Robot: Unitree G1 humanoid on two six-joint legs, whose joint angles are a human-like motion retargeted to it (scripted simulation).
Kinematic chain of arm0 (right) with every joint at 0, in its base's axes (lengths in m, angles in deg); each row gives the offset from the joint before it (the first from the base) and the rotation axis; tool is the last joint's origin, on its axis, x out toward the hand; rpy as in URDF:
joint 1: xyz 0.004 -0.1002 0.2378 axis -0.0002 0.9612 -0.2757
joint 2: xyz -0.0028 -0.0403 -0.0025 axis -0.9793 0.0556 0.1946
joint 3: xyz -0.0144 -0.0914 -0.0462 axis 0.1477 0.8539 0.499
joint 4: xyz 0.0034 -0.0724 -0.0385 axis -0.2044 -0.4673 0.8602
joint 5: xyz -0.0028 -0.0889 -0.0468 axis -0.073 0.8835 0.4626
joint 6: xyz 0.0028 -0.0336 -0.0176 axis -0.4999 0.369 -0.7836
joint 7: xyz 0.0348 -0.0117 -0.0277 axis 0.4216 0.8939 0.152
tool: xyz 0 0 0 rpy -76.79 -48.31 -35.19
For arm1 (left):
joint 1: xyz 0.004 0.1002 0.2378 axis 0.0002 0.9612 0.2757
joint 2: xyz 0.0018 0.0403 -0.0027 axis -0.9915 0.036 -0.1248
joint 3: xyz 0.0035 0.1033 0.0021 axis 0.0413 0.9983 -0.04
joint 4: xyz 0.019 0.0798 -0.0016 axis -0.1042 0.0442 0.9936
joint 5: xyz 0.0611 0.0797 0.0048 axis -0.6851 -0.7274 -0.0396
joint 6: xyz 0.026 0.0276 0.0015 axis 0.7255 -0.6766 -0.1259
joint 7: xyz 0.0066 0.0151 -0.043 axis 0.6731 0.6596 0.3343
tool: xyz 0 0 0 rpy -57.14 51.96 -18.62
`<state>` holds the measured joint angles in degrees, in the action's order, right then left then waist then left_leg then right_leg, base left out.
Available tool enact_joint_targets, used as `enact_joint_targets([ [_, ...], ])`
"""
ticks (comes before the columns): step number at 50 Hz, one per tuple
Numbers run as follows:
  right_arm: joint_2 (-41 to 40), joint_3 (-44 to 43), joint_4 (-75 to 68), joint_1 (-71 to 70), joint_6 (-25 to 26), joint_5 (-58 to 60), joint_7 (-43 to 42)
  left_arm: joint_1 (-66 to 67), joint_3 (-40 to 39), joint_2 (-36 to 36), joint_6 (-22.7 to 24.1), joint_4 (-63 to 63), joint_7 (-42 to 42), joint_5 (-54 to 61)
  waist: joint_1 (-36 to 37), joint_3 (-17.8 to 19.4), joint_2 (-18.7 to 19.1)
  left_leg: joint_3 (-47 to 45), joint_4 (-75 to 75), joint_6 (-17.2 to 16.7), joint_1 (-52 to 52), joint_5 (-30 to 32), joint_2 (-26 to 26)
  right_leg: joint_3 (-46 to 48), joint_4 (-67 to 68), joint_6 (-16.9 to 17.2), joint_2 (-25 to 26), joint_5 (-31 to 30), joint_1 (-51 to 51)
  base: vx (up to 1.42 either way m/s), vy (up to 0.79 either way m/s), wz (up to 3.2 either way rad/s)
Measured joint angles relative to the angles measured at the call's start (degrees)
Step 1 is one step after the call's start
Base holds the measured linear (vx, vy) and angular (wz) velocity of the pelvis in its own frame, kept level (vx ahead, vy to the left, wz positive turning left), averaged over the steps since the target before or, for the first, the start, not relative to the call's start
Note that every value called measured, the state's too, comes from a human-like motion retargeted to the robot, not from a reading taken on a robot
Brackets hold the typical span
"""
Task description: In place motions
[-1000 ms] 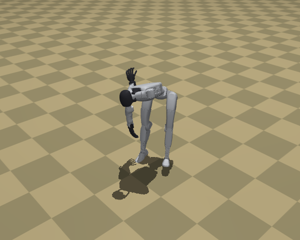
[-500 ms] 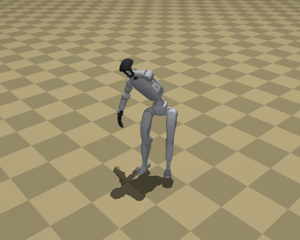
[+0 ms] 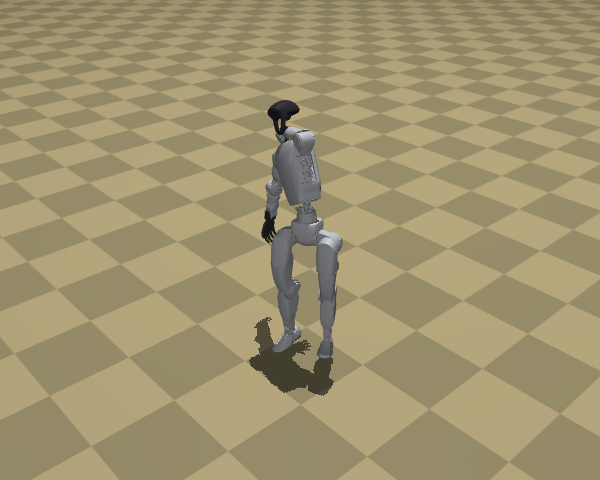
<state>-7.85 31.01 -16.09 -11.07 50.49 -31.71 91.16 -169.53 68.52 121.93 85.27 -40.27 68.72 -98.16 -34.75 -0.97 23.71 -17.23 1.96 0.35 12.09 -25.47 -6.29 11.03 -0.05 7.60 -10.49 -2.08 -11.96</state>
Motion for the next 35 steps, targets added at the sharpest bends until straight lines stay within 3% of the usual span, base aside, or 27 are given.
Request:
enact_joint_targets([
  [10, 0.5, -0.2, 1.9, 0.5, -1.0, -1.0, -1.0, 0.0, -3.3, 0.0, -1.0, 0.2, -1.8, 2.4, -2.9, 0.4, 0.0, -1.5, 0.4, -0.7, 0.7, -0.1, 1.6, -2.0, 0.1, -0.6, 1.5, -0.9, 1.0, -0.05, -0.06, -0.11],
  [18, 1.4, 0.4, 3.1, -1.1, -0.6, 0.6, -1.8, 0.0, -1.5, 0.0, -1.3, 3.5, -30.7, 9.0, -2.8, 2.3, 0.0, -2.8, 0.7, -1.2, 0.7, 0.2, 2.7, -3.7, 0.3, -0.8, 2.3, -2.2, 2.7, -0.08, -0.04, -0.17],
  [35, 4.8, 1.3, 1.5, -4.2, 0.2, 0.3, -3.5, 0.0, -1.6, 0.0, -4.4, 1.6, -43.7, 1.4, -4.7, 0.0, -0.6, -5.2, 0.6, -2.1, -2.4, 0.8, 4.5, -6.1, 0.6, -1.2, 3.8, -4.0, 7.8, -0.04, -0.03, -0.1],
])
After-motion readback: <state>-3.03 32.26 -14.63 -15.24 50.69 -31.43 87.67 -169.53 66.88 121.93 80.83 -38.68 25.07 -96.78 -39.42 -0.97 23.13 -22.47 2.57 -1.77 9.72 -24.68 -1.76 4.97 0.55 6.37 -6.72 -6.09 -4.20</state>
